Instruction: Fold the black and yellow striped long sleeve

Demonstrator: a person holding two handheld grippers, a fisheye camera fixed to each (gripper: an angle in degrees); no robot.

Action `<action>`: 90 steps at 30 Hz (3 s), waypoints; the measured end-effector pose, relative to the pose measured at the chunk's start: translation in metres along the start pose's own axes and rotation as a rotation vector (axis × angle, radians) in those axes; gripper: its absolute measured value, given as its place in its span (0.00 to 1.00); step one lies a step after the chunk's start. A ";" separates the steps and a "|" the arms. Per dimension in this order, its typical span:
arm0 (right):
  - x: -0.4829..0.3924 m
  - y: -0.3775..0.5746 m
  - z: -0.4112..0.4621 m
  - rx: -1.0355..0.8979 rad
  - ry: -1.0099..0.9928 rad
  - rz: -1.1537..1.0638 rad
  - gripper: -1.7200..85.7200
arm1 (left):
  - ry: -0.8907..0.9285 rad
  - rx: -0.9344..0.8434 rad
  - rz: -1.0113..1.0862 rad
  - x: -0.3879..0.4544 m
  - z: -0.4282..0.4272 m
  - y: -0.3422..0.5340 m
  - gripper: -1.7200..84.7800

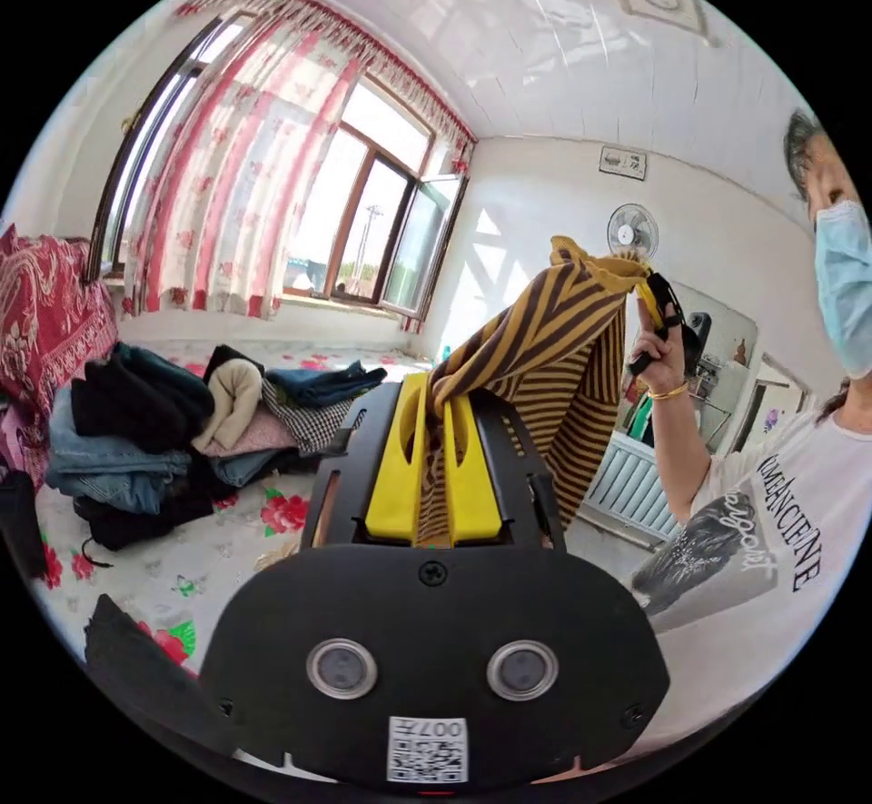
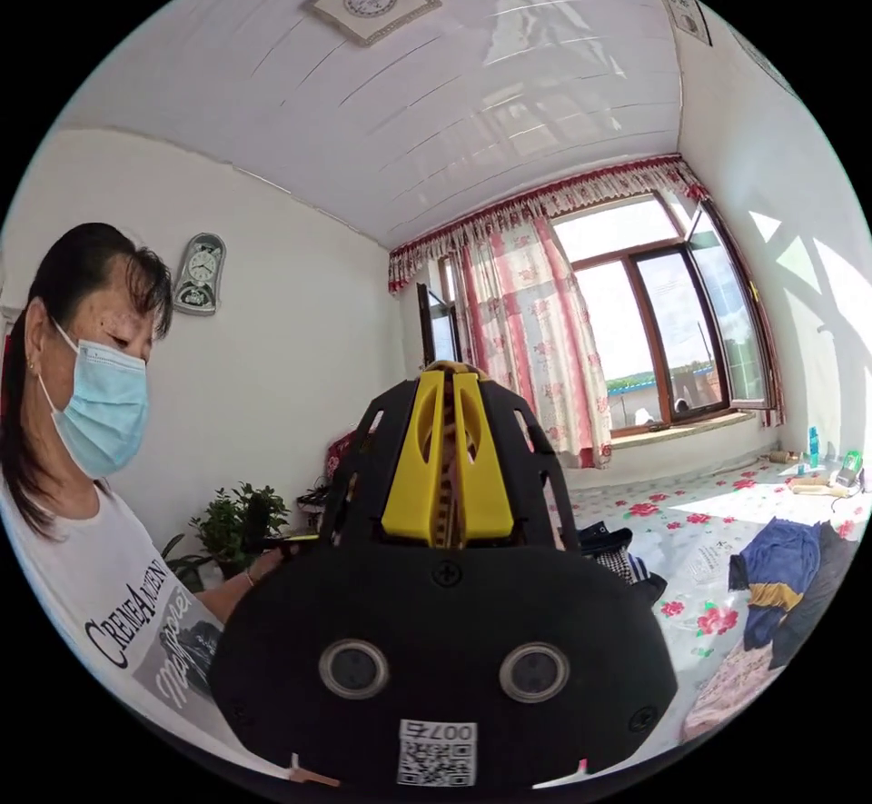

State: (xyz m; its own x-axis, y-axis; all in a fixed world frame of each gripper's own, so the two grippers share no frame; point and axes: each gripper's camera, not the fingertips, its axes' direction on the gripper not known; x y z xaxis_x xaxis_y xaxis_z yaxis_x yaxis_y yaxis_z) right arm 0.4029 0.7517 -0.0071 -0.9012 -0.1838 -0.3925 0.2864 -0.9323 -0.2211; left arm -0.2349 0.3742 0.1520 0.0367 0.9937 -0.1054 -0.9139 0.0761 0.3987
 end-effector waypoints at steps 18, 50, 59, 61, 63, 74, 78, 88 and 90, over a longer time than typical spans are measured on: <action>0.142 0.080 0.232 -0.514 0.296 0.097 0.08 | -0.477 -0.265 -0.248 -0.090 0.180 -0.026 0.12; 0.313 0.353 0.275 -1.344 0.213 0.548 0.02 | -0.200 -0.732 -0.631 -0.201 0.279 0.134 0.04; 0.418 0.201 0.279 -1.099 0.666 0.371 0.02 | -0.167 -0.893 -0.615 -0.244 0.309 0.121 0.02; 0.438 0.183 0.276 -1.035 1.012 0.308 0.02 | -0.189 -0.831 -0.668 -0.252 0.306 0.122 0.05; 0.446 0.185 0.282 -1.021 1.068 0.321 0.03 | -0.246 -0.807 -0.683 -0.256 0.307 0.124 0.11; 0.339 0.434 0.403 -1.426 0.458 0.468 0.06 | -0.559 -1.092 -0.647 -0.306 0.452 0.169 0.10; 0.331 0.464 0.425 -1.505 0.442 0.431 0.06 | -0.494 -1.237 -0.438 -0.304 0.499 0.160 0.02; 0.367 0.412 0.437 -1.323 0.510 0.340 0.10 | -0.739 -0.727 -0.524 -0.415 0.403 -0.022 0.03; 0.378 0.403 0.445 -1.285 0.531 0.300 0.11 | -0.781 -0.721 -0.550 -0.429 0.400 -0.031 0.04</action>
State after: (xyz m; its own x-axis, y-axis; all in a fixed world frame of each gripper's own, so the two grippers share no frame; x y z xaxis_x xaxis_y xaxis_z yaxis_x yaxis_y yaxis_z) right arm 0.0336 0.1675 0.1527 -0.6095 0.0837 -0.7883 0.7923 0.1000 -0.6019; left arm -0.0607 -0.0220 0.5491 0.5013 0.6423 0.5798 -0.7056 0.6913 -0.1557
